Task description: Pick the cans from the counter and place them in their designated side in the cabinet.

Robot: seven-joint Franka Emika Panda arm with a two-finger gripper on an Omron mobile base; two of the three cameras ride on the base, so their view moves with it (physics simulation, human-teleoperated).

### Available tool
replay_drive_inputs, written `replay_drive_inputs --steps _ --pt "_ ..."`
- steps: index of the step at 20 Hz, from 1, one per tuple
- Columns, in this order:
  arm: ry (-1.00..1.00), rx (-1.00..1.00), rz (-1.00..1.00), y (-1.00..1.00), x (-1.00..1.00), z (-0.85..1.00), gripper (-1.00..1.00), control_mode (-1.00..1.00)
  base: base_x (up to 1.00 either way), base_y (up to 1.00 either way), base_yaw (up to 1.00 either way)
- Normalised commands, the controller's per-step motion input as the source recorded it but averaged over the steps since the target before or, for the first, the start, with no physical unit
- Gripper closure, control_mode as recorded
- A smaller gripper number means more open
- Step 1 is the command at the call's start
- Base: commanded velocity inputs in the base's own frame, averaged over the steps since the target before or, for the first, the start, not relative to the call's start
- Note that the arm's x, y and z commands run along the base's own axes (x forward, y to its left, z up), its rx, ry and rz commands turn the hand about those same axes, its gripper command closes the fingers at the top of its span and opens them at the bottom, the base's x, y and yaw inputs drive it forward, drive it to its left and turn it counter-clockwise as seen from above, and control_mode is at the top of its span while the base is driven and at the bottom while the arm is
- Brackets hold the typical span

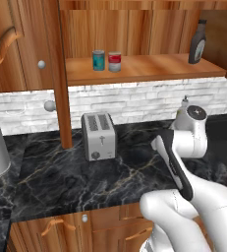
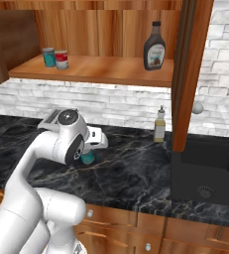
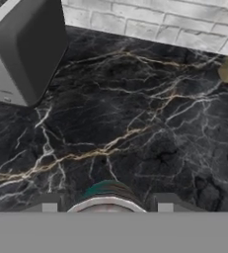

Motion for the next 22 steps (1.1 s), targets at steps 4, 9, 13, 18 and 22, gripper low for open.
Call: replay_drive_inputs --steps 4,9,13,18,22 --pt "0.00 0.00 0.00 0.00 -0.26 0.23 1.00 -1.00 0.00 0.00 0.00" --pt "0.00 0.00 0.00 0.04 -0.24 0.23 1.00 -1.00 0.00 0.00 0.00" --pt "0.00 0.00 0.00 0.03 -0.24 0.25 1.00 -1.00 0.00 0.00 0.00" --pt "0.00 0.00 0.00 0.06 -0.21 0.26 1.00 -1.00 0.00 0.00 0.00" --pt "0.00 0.00 0.00 0.01 -0.20 0.27 1.00 -1.00 0.00 0.00 0.00"
